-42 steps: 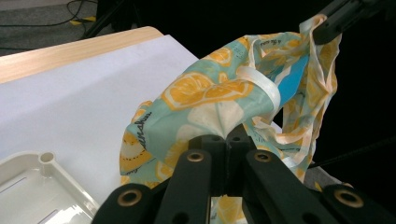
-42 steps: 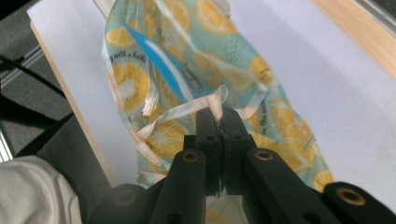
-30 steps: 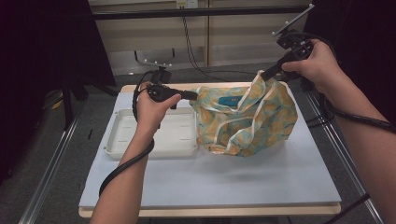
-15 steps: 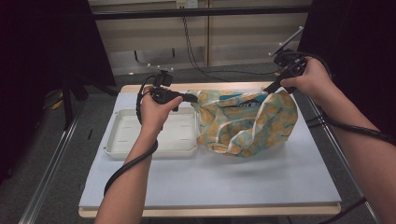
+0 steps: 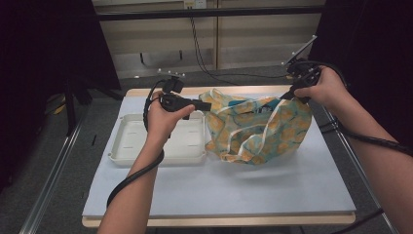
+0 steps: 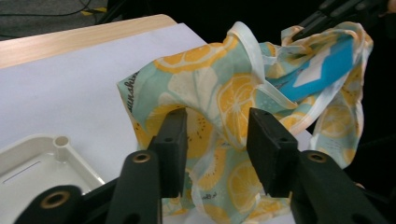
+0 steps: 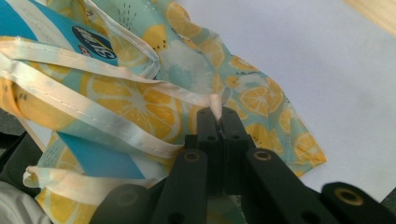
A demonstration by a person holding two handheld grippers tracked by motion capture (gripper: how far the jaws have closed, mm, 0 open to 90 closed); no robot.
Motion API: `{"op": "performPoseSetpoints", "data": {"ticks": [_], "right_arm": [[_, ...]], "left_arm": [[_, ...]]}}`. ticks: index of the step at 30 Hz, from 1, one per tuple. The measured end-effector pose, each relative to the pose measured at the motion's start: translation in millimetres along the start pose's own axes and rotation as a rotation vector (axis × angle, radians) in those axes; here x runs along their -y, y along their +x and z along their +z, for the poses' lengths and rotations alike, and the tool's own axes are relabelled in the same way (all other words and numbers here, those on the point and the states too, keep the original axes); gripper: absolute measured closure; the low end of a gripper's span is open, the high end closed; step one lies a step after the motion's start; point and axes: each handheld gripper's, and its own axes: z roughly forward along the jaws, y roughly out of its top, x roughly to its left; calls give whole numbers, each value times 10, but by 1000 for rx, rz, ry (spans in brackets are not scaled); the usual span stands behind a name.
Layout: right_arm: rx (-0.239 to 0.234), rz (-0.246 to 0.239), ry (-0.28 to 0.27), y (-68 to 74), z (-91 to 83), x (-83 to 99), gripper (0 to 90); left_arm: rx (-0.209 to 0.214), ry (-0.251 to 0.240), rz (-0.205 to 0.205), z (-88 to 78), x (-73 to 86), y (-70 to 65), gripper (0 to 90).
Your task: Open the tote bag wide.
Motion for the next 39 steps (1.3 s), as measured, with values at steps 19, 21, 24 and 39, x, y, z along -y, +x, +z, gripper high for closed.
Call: {"op": "performPoseSetpoints", "data": {"ticks": [19,21,24,39], "right_arm": [[-5,-2,-7,18,-34,30,885],[-9,5,-5,19,-40,35,885],[-11,8,-13,9,-53,50,885],[-5,36,-35,-79,-165,196,882]], "left_arm": [[9,77,191,190,-55,-259,560],[34,86,197,198,-68,-278,697],[50,88,197,196,-101,-314,851],[88,-29,133,59,-306,-389,900]]}}
